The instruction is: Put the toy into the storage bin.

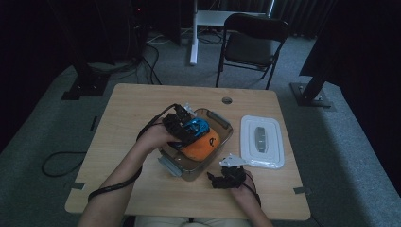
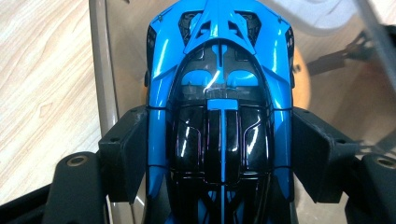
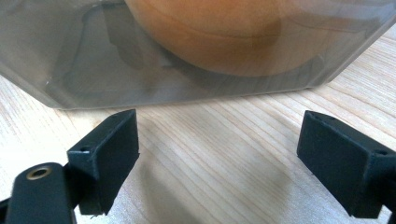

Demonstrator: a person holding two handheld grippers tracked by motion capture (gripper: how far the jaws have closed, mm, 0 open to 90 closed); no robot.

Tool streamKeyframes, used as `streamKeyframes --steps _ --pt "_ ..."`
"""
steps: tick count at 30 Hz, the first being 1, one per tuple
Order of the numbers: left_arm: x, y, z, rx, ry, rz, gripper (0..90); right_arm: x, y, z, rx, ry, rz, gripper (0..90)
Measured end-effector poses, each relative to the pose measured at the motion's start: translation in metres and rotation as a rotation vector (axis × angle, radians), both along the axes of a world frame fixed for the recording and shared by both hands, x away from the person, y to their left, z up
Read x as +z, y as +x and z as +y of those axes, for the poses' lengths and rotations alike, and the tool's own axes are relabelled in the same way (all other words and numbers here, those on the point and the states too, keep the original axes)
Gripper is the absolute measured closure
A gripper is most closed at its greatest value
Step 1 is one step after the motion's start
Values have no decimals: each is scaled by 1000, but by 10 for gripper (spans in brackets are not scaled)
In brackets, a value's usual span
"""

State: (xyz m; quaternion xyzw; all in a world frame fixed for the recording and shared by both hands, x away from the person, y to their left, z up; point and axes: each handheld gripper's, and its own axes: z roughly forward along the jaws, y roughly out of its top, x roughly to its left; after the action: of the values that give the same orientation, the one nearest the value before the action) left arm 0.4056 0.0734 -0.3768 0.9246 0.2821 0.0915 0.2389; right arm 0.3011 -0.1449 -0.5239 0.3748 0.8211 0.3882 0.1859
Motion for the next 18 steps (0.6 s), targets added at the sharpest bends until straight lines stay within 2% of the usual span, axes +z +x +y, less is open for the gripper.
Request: streamKeyframes --steps 5,11,18 --pt "-9 0 -2 -9 17 10 288 0 0 0 0 -2 1 123" --pt "-16 0 -1 -15 11 34 286 0 1 0 3 -3 3 123" --pt "-21 -1 -3 -12 41 27 253 0 0 0 1 1 5 124"
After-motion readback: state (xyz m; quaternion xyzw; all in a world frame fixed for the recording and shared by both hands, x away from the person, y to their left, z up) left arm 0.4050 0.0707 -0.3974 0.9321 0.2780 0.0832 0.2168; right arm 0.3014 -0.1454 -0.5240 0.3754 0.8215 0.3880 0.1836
